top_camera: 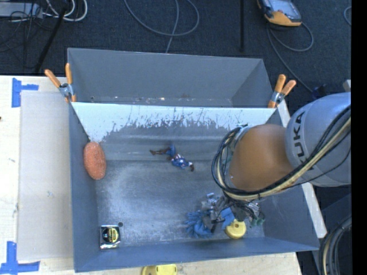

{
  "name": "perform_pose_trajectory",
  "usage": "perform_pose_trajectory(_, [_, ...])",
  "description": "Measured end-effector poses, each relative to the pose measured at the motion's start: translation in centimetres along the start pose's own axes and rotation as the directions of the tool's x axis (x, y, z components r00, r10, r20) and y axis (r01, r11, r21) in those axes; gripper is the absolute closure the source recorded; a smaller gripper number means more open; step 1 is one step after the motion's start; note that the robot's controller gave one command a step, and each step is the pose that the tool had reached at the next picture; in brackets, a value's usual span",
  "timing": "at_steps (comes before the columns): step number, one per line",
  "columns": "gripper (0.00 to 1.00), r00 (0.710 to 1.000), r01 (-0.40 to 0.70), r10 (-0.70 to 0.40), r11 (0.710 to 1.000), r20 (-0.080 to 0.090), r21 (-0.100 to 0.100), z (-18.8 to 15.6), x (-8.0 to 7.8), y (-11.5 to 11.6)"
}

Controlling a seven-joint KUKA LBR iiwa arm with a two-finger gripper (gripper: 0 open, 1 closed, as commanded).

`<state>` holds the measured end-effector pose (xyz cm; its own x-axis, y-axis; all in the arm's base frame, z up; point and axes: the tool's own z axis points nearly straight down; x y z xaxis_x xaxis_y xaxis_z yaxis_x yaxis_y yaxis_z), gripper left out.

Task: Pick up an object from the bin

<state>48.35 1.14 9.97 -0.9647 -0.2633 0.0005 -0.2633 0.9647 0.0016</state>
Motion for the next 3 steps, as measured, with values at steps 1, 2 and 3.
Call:
perform_pose_trajectory(1, [1.00,1.000,-0.015,0.015,1.000,-0.001,0.002,-2.5,-2.0,-2.1])
perform_pose_trajectory(2, [1.00,1.000,-0.006,0.006,1.000,0.001,0.001,-3.7,-1.5,-2.1])
perform_pose_trajectory(3, [1.00,1.000,0.004,-0.004,1.000,-0.005,-0.001,-9.3,-2.2,-0.7])
